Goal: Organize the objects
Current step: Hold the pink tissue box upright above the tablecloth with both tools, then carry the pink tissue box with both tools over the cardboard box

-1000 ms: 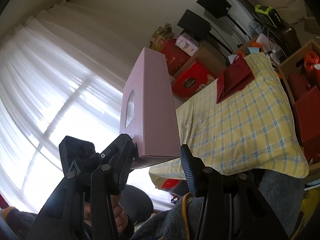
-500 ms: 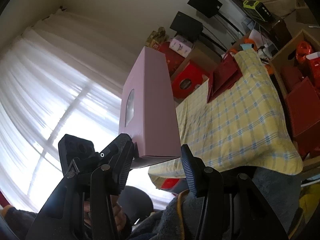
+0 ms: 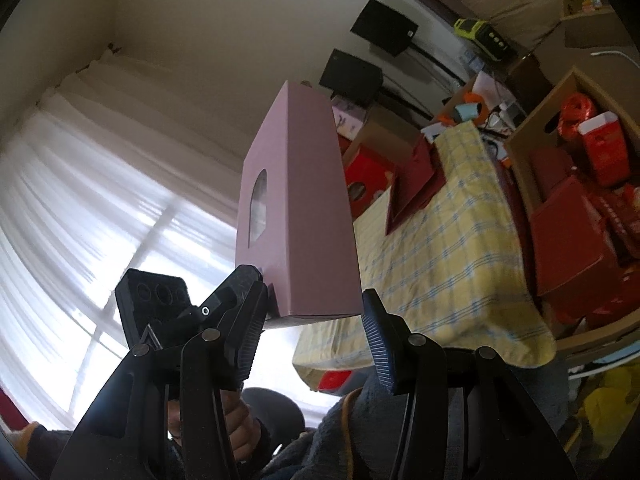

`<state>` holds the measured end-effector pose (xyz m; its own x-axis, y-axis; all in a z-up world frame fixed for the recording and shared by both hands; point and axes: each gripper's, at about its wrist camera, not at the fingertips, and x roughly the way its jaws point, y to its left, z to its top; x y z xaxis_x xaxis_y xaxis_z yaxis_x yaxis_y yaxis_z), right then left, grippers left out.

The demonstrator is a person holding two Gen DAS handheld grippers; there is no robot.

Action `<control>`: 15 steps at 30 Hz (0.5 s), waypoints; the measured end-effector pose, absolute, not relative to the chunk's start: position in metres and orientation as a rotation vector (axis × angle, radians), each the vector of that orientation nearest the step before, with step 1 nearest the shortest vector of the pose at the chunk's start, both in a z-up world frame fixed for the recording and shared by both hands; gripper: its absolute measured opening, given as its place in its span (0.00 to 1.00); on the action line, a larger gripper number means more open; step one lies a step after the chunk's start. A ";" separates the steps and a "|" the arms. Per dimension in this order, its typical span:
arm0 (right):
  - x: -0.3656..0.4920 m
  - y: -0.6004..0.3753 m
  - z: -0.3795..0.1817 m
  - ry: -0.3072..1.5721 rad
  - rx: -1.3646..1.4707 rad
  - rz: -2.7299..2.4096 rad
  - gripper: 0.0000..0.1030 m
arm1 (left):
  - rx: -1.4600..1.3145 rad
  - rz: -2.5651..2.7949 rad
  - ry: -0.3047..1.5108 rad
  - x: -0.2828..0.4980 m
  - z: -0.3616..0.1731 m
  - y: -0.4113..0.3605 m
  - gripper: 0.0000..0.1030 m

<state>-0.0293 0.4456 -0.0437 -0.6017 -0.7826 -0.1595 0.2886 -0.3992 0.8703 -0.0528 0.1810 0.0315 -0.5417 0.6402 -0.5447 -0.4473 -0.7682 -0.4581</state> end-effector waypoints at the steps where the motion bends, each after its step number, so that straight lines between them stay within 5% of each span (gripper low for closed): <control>1: -0.029 0.450 -0.044 -1.119 0.749 -2.049 0.48 | -0.955 2.283 -0.350 -0.054 0.031 0.185 0.74; 15: -0.030 0.497 -0.048 -1.140 0.759 -2.104 0.48 | -0.967 2.226 -0.325 -0.063 0.027 0.235 0.74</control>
